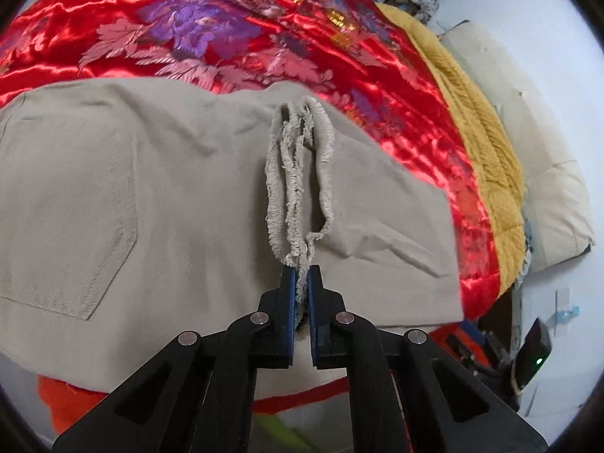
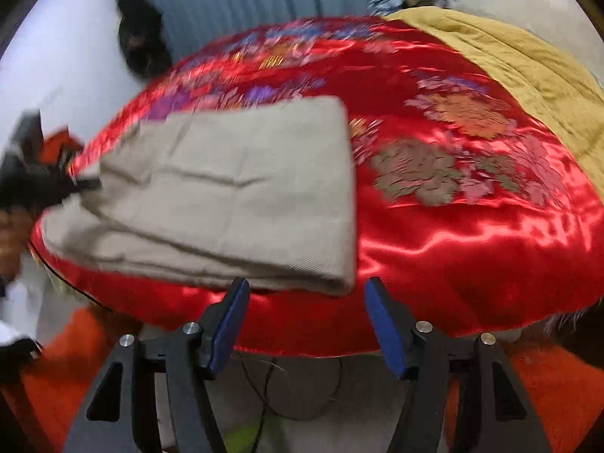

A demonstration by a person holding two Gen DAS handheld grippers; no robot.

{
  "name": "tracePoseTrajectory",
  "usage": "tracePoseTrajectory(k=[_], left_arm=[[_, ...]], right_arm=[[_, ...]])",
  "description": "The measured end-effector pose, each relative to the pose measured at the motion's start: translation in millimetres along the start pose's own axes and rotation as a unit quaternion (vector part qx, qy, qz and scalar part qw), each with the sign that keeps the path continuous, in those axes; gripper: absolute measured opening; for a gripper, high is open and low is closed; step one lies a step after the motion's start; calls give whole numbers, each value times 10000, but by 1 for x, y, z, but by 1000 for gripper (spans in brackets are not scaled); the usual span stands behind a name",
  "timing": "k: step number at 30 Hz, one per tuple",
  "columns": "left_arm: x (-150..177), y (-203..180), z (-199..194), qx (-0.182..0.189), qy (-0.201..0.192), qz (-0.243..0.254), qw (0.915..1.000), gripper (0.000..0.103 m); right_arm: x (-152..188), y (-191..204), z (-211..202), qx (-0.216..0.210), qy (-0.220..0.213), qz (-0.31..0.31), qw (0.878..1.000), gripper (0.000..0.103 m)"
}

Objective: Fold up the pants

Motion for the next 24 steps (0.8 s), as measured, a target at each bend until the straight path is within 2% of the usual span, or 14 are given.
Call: tracePoseTrajectory(k=[2,4,5,7,9,13,16,18,20,21,22,23,24], left_arm=[[2,7,7,-68,68,-98,9999,3],[9,19,16,-353,165,-127,9992,4],[11,24,21,-445,219,-169,9986,4],[14,27,25,-512,234,-229,9982,5],[14,23,22,-621,151,-80,9979,6],[15,20,24,-850,132,194,9961,7],[16,19,22,-947,73,246,9952,7],[18,19,20,-1004,41,279,9945,8],[17,18,18,-1121,-21,311,9932,13],[17,16,14,-1210,-73,342,9920,20],[17,14,11,-1261,-129,371,9912,31],[16,9,0,-1434,-344,451,9880,38],[14,3,-9,-1570,-578,534,9845,51]], right_arm=[[-6,-3,8,246,30,-168,9996,63],[-3,-26,24,926,391,-145,9948,63],[2,-37,30,959,578,88,9937,63],[6,-52,26,462,665,673,9944,63],[0,-51,6,117,404,797,9959,63],[-38,-28,-32,-573,-469,530,9958,64],[-68,-5,-28,-846,-828,120,9929,64],[-73,7,-14,-952,-933,-69,9910,64],[-62,13,24,-907,-522,-204,9943,64],[-52,15,40,-845,-255,-254,9958,65],[-40,16,56,-738,-20,-383,9965,65],[-36,17,60,-664,-24,-511,9965,65],[-33,19,59,-568,-120,-672,9961,65]])
Point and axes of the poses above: each gripper's, at about its wrist camera, not at the fingertips, and z roughly the way its jaws point, y to its left, x to its underside, the point moved 8 cm from there along z, roughly the way its jaws point, and after that the axes turned 2 degrees about -z, right-handed, at the moved point
